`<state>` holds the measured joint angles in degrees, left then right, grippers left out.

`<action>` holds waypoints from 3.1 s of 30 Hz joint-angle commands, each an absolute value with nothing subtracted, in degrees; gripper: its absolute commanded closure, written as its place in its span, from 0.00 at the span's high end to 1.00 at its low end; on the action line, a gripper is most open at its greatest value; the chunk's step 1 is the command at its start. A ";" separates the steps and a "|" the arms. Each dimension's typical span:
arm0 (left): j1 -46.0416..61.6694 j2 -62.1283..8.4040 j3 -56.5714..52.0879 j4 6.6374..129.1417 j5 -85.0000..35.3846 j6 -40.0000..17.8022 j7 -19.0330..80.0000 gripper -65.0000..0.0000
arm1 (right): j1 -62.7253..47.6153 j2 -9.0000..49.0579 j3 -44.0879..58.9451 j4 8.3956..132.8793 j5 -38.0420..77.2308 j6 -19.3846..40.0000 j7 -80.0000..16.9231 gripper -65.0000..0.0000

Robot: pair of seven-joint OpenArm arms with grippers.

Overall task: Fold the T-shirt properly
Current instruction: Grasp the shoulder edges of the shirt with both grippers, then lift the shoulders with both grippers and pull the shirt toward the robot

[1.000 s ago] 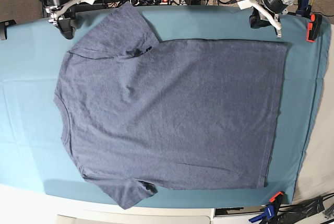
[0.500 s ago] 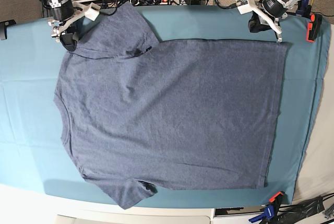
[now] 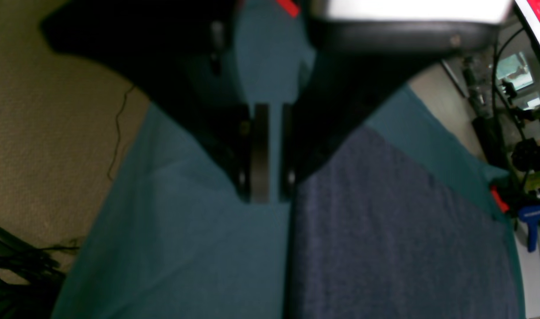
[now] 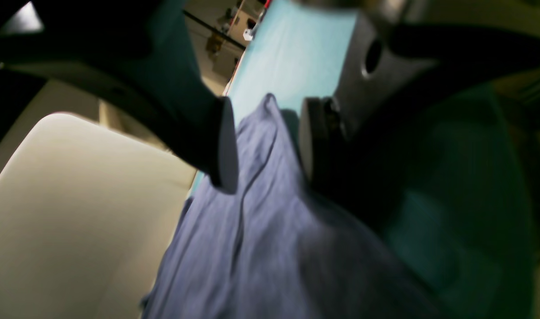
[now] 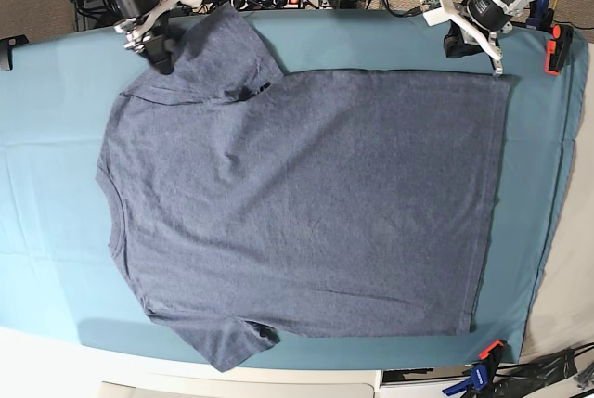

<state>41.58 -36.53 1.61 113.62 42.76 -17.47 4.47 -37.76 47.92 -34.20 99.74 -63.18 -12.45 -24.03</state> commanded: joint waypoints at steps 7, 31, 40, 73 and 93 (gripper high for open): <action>41.45 -37.17 1.32 114.50 42.59 -7.94 7.97 0.10 | -38.37 48.40 -35.53 99.39 -61.56 -7.53 -20.95 0.20; 33.45 -39.27 1.34 95.61 42.33 -8.91 6.11 0.39 | -37.91 48.40 -35.53 99.39 -61.52 -7.53 -20.80 0.00; 36.53 -42.70 1.34 95.64 42.30 -9.02 6.37 0.39 | -37.76 48.40 -35.53 99.39 -61.45 -7.53 -20.71 0.00; 34.26 -40.82 4.27 98.91 39.77 -8.80 5.13 0.19 | -36.01 48.36 -35.53 99.39 -60.88 -7.68 -21.02 0.00; 43.29 -41.28 4.27 109.89 38.37 -2.26 12.01 0.00 | -40.36 48.53 -35.53 99.39 -60.58 -13.21 -23.97 0.00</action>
